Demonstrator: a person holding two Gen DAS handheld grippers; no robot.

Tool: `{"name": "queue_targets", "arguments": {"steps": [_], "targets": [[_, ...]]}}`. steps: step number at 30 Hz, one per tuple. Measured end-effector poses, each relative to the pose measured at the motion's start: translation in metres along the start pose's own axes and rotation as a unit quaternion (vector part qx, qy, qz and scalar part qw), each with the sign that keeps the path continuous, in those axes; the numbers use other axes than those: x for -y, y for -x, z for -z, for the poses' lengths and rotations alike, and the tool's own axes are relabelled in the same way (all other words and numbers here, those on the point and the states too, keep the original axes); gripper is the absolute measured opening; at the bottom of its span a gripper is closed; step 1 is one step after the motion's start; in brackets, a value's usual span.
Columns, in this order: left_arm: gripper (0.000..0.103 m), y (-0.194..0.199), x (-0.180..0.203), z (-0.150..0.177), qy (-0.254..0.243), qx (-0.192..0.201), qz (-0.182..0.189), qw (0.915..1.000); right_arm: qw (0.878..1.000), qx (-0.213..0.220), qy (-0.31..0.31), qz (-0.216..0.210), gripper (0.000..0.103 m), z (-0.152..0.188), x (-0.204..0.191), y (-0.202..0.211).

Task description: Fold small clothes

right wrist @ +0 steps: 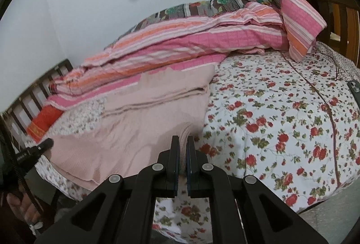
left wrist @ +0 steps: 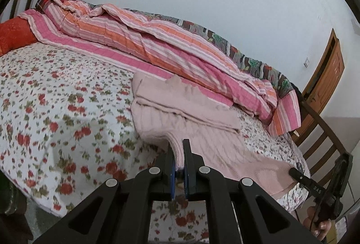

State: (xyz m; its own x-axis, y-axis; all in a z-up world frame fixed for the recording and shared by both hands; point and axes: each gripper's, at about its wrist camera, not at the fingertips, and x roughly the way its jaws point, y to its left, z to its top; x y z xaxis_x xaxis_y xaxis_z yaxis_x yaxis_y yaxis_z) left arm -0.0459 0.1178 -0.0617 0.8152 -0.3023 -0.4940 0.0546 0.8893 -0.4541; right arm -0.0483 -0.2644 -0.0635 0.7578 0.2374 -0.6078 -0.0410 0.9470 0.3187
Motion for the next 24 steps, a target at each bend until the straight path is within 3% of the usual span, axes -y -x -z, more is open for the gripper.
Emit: {"name": "queue_targets", "arguments": {"steps": [8,16,24], "targets": [[0.006,-0.019,0.0,-0.035,0.014,0.015,0.0,0.9998,0.999,0.024,-0.021,-0.022,0.005,-0.033,0.006,-0.015],[0.006,-0.057,0.008,-0.07,-0.013,0.02,-0.07,0.9973,0.999,0.033,-0.027,-0.032,0.005,-0.079,0.001,-0.047],[0.006,-0.091,0.011,-0.095,-0.026,0.024,-0.081,0.9961,0.999,0.035,-0.023,-0.023,0.005,-0.111,-0.006,-0.083]]}}
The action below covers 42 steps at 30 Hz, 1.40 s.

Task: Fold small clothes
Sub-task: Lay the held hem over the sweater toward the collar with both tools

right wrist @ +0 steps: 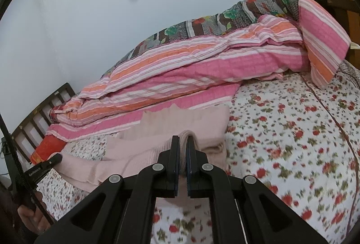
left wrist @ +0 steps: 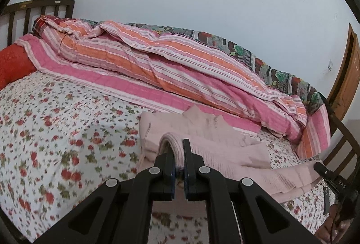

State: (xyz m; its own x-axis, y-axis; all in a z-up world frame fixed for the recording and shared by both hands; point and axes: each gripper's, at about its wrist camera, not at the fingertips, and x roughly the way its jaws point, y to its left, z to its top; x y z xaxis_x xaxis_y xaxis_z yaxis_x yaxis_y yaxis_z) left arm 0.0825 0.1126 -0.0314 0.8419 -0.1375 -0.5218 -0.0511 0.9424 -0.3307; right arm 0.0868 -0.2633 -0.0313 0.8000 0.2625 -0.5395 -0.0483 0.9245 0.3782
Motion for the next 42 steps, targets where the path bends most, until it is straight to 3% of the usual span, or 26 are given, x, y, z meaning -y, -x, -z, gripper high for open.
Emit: {"name": "queue_targets", "arguments": {"steps": [21,42], "targets": [[0.006,-0.08,0.004,-0.028,0.002,-0.012,-0.015,0.9998,1.0,-0.019,-0.001,0.018,0.005,-0.028,0.008,-0.086],[0.006,-0.225,-0.013,-0.04,0.028,-0.096,-0.031,0.9945,0.995,-0.082,-0.021,0.058,0.005,-0.049,0.04,-0.211]]}}
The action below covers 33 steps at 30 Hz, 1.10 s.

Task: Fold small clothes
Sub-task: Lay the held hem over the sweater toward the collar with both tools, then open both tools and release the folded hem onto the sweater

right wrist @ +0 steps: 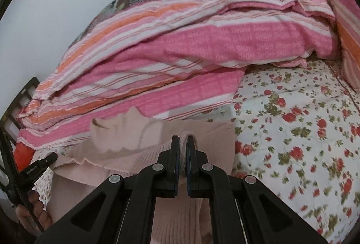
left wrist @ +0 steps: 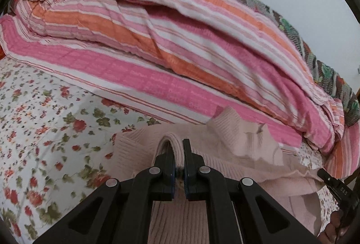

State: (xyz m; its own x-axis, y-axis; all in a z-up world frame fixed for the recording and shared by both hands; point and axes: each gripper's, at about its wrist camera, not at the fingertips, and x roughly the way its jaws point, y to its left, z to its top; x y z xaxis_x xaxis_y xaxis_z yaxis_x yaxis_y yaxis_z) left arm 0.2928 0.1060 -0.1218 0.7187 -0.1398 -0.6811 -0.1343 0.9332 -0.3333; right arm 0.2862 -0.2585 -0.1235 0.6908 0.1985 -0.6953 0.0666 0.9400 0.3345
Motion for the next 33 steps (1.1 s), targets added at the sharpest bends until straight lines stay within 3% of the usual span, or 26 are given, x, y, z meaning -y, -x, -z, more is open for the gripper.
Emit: {"name": "queue_targets", "arguments": {"steps": [6,8,9,12,16,21,24,31,33], "targets": [[0.009,-0.013,-0.004,-0.009,0.001,-0.015,-0.006,0.9999,1.0,-0.012,0.01,0.0,0.005,-0.012,-0.005,-0.027],[0.009,-0.017,-0.007,-0.013,0.014,-0.023,0.008,0.9996,1.0,-0.016,0.003,-0.004,0.007,-0.015,-0.004,-0.035],[0.01,-0.018,-0.01,-0.014,0.023,-0.028,0.012,0.9993,1.0,-0.017,0.002,-0.003,0.011,-0.015,-0.004,-0.038],[0.039,-0.01,-0.012,-0.012,0.02,-0.022,0.002,0.9996,1.0,-0.026,0.007,0.008,0.034,-0.015,-0.003,-0.041],[0.041,0.018,-0.01,-0.007,-0.009,-0.003,-0.006,0.9999,0.999,-0.02,0.032,-0.004,0.049,-0.008,-0.004,-0.015],[0.056,0.055,-0.021,0.017,-0.028,0.0,-0.007,0.9996,0.998,-0.018,0.058,-0.008,0.05,0.021,0.0,0.037],[0.056,0.073,-0.029,0.04,-0.027,-0.017,0.002,0.9995,0.999,-0.019,0.048,-0.018,0.05,0.039,0.011,0.062],[0.057,0.099,-0.055,0.1,0.016,-0.062,0.057,0.9963,0.995,-0.063,0.061,-0.043,0.05,0.09,0.02,0.095],[0.057,0.099,-0.062,0.114,0.039,-0.076,0.093,0.992,0.994,-0.077,0.058,-0.048,0.05,0.102,0.022,0.096]]}}
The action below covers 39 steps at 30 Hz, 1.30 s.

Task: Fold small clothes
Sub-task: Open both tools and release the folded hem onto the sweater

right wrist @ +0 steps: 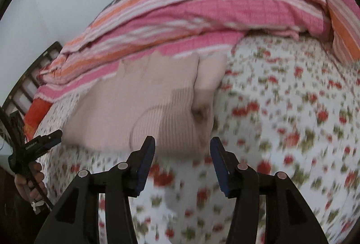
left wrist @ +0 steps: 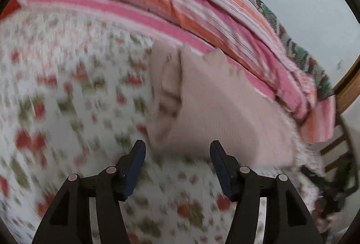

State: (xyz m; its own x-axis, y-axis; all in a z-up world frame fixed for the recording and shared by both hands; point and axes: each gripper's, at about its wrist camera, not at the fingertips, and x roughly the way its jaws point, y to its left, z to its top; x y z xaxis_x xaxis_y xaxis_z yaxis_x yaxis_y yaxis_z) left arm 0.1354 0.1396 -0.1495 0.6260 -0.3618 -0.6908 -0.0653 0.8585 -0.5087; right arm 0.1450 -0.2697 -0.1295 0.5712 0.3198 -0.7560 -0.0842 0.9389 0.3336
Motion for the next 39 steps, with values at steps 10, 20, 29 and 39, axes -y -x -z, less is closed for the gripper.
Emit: {"name": "queue_targets", "arguments": {"steps": [10,20,29,39], "targets": [[0.055,-0.033,-0.003,-0.005,0.066,0.009,0.059,0.996,0.993,-0.005,-0.097,-0.067,0.051,0.017,0.007,-0.035],[0.011,-0.039,-0.011,-0.017,0.093,0.028,0.035,0.9947,0.981,0.003,-0.18,-0.068,0.009,-0.015,0.021,-0.069],[0.01,0.002,-0.004,0.013,0.066,0.036,0.017,0.997,0.987,0.01,-0.142,-0.074,0.008,0.007,0.01,-0.017],[0.011,0.044,-0.009,0.064,0.056,0.023,0.028,0.9977,0.993,0.0,-0.106,-0.058,0.008,0.066,0.006,0.04]]}}
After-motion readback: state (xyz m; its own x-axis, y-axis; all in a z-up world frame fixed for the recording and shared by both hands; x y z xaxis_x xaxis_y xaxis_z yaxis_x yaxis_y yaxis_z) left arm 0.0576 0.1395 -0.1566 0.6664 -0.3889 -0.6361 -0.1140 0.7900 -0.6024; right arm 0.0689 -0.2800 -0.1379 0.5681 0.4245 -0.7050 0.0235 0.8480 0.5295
